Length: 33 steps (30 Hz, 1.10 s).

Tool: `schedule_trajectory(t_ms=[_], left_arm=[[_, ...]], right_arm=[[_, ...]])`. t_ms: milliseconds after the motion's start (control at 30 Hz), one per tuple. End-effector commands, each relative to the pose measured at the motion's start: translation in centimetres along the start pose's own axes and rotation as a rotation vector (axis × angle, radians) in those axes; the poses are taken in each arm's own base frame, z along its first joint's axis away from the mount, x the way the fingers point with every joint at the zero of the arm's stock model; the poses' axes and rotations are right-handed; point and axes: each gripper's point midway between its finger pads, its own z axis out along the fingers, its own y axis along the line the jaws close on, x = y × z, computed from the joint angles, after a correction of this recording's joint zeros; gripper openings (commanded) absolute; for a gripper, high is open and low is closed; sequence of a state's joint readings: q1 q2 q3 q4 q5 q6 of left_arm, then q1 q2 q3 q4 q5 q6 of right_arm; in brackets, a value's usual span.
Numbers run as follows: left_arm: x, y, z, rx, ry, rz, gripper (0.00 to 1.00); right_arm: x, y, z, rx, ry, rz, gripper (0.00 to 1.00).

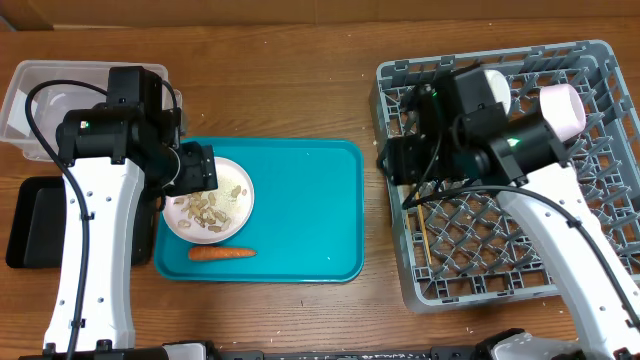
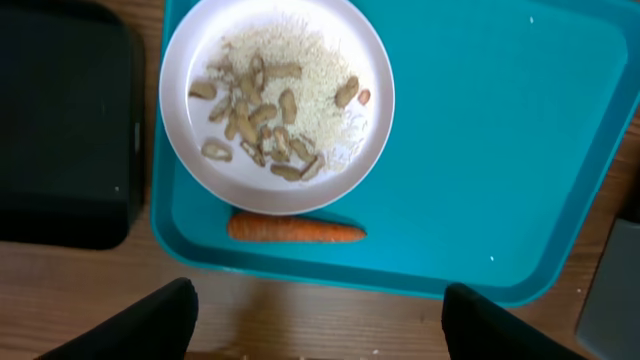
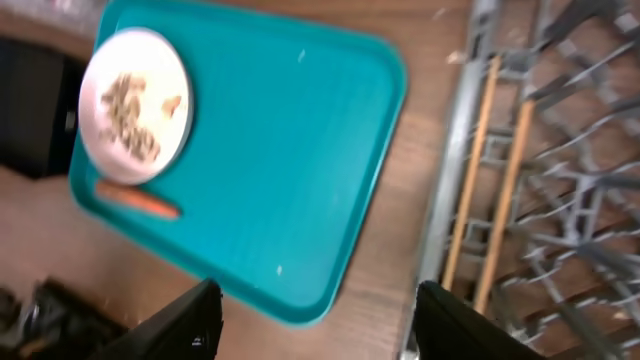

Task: Sort waste into correct bins and load items into the dishwasher
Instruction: 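Lower the left gripper to the white plate and grasp its rim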

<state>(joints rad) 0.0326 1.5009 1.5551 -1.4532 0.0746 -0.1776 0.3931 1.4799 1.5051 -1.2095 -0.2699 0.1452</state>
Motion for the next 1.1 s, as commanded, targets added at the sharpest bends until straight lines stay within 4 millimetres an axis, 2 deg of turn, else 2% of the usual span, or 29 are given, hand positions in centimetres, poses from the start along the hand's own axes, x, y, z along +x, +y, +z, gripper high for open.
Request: schedule_trajectory(t_ms=[0, 67, 167, 200, 233, 367, 567, 667, 733, 767, 1033, 1067], left_arm=[[0.6, -0.5, 0.1, 0.032, 0.026, -0.043, 0.83], [0.9, -0.8, 0.3, 0.048, 0.041, -0.055, 0.83], [1.0, -1.7, 0.8, 0.081, 0.05, -0.046, 0.84], [0.9, -2.0, 1.0, 0.084, 0.045, -0.034, 0.83], [0.8, -2.5, 1.3, 0.088, 0.038, -0.017, 0.83], [0.8, -4.4, 2.6, 0.098, 0.021, 0.057, 0.83], [1.2, -7.2, 5.9, 0.116, 0.0, 0.161, 0.82], [1.7, -7.8, 7.9, 0.117, 0.009, 0.176, 0.8], [1.8, -7.8, 8.9, 0.117, 0.014, 0.159, 0.79], [1.8, -7.8, 10.1, 0.116, 0.016, 0.133, 0.79], [0.4, -8.3, 13.8, 0.118, 0.015, 0.125, 0.79], [0.4, -8.3, 14.8, 0.113, 0.032, 0.124, 0.79]], right_arm=[[0.5, 0.3, 0.2, -0.013, 0.024, -0.014, 0.66], [0.7, 0.1, 0.2, -0.007, 0.032, -0.01, 0.68], [1.0, 0.1, 0.2, -0.005, 0.042, -0.011, 0.87], [1.1, 0.1, 0.2, -0.004, 0.047, -0.01, 0.97], [1.2, 0.0, 0.2, -0.002, 0.051, -0.017, 0.99], [1.6, -1.2, 0.1, 0.064, 0.066, -0.035, 1.0], [1.7, -5.7, -1.1, 0.16, 0.069, 0.097, 1.0], [1.6, -8.1, -1.9, 0.185, 0.059, 0.171, 1.0], [1.6, -8.9, -2.2, 0.191, 0.053, 0.201, 1.0], [1.5, -9.4, -2.4, 0.191, 0.048, 0.22, 1.0], [1.4, -9.7, -2.5, 0.194, 0.04, 0.227, 1.0], [1.5, -9.8, -2.4, 0.194, 0.043, 0.228, 1.0]])
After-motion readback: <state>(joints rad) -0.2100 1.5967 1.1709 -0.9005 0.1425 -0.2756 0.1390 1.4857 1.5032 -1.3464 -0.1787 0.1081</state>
